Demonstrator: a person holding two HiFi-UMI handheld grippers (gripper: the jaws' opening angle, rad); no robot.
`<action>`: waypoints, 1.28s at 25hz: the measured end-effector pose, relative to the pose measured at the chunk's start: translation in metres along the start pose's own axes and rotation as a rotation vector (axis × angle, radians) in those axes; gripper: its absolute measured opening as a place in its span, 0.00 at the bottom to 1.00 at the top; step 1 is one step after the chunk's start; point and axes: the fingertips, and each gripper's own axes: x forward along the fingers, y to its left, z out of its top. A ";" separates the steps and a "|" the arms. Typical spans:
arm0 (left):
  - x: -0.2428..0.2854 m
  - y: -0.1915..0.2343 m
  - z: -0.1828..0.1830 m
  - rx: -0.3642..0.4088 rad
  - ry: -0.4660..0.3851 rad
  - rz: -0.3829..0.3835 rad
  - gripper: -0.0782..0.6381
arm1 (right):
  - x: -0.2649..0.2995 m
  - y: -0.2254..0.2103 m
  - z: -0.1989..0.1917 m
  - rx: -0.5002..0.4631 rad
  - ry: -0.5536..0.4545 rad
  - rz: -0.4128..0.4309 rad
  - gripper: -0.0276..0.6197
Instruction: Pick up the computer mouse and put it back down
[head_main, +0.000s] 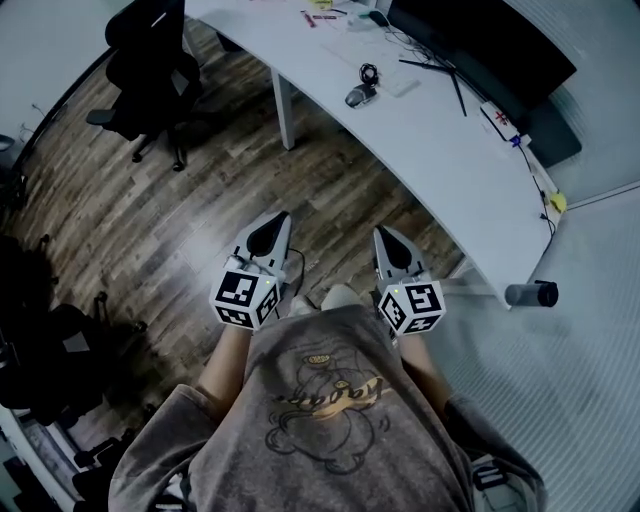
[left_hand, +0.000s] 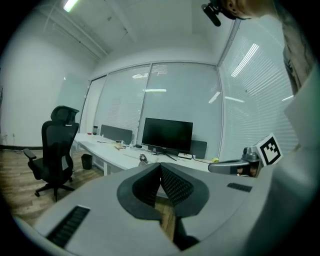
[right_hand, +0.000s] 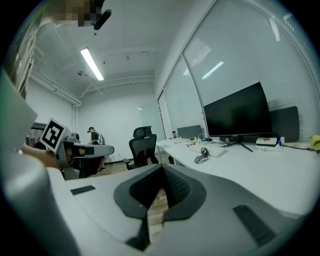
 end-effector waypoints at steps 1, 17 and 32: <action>-0.001 0.002 -0.001 -0.004 -0.003 -0.006 0.13 | 0.001 0.002 -0.001 -0.002 -0.002 -0.005 0.05; 0.025 0.047 -0.005 -0.009 -0.005 -0.049 0.13 | 0.057 0.007 -0.004 -0.014 0.008 -0.024 0.05; 0.169 0.114 0.026 -0.013 -0.014 -0.061 0.13 | 0.190 -0.088 0.035 0.001 0.010 -0.035 0.05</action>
